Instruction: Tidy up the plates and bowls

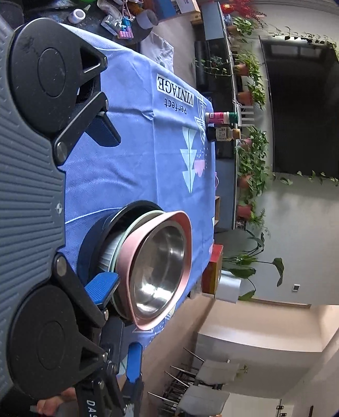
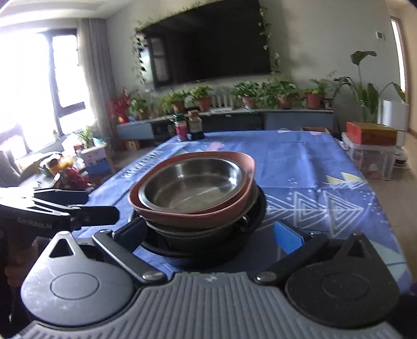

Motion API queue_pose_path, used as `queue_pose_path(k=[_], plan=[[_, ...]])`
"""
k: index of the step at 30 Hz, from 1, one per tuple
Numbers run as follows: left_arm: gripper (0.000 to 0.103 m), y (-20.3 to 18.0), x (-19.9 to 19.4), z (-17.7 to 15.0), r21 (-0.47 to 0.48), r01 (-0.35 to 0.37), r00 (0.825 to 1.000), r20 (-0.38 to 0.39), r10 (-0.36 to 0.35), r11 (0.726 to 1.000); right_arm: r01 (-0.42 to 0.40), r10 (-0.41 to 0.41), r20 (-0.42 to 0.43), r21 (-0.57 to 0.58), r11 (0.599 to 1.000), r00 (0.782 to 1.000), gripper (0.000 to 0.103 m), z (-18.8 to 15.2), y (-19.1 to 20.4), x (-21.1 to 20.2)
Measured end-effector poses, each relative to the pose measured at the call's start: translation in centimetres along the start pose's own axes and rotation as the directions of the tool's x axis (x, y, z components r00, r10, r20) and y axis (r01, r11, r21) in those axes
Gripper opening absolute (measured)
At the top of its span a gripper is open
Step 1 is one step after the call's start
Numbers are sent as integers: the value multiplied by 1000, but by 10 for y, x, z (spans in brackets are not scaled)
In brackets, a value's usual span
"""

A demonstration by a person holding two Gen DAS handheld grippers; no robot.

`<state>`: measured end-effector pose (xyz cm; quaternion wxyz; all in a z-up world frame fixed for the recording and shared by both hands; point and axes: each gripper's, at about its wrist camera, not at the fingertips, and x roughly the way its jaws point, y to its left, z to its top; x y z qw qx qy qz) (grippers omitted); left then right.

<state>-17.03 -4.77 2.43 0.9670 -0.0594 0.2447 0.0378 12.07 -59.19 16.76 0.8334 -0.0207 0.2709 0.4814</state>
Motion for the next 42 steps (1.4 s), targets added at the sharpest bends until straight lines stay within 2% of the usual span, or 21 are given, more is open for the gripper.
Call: queue_pose_path(k=[5, 42], plan=[[103, 0, -1, -2, -6, 10, 1000, -1, -10, 1000, -24, 24, -3, 47, 999, 1000, 103, -7, 0, 0], [103, -2, 1, -4, -7, 18, 1000, -12, -18, 1000, -50, 50, -6, 27, 998, 999, 103, -5, 11, -4]])
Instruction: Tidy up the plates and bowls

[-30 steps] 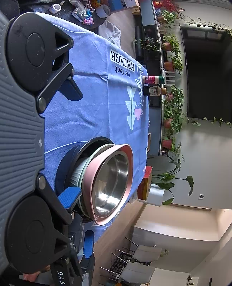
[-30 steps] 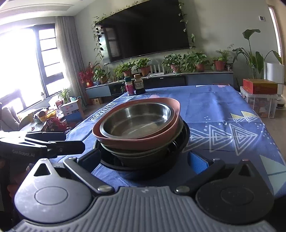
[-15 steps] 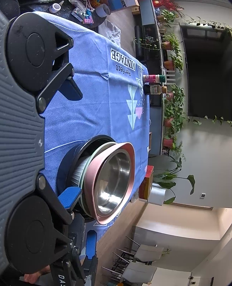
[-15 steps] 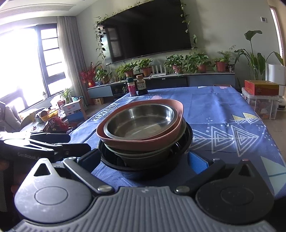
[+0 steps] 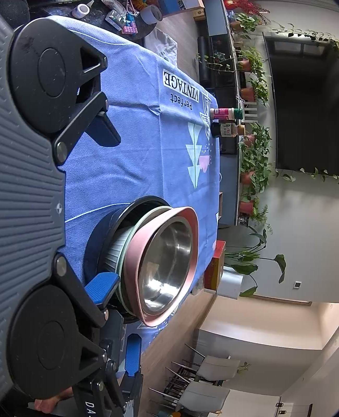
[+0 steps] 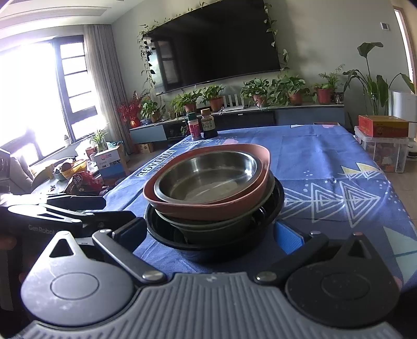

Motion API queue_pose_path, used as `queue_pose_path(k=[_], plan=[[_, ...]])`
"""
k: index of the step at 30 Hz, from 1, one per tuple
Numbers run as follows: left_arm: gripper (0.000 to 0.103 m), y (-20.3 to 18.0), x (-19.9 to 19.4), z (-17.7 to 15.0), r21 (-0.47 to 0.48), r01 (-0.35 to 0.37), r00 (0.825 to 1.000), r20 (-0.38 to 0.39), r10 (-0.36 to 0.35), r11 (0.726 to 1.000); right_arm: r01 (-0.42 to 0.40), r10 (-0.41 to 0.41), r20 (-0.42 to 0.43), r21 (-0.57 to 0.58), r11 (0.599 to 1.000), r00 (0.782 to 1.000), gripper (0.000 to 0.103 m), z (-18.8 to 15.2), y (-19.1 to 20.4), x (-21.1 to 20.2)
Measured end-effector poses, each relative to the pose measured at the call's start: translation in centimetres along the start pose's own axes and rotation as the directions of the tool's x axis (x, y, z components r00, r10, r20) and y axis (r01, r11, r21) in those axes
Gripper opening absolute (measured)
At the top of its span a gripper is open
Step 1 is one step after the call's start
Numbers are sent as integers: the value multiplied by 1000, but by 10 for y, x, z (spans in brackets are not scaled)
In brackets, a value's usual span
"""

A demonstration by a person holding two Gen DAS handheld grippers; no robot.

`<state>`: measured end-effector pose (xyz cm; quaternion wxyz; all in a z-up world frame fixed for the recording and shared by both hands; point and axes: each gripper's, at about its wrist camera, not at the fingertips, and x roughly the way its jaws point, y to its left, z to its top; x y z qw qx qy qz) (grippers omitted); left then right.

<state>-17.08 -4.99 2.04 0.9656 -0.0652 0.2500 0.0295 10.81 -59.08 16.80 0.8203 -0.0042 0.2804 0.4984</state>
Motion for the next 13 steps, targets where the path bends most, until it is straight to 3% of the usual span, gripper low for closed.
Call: queue_pose_path(k=[13], plan=[[103, 1, 0, -1, -4, 13, 1000, -1, -13, 1000, 0, 0, 0, 1, 1000, 1000, 103, -1, 2, 0]])
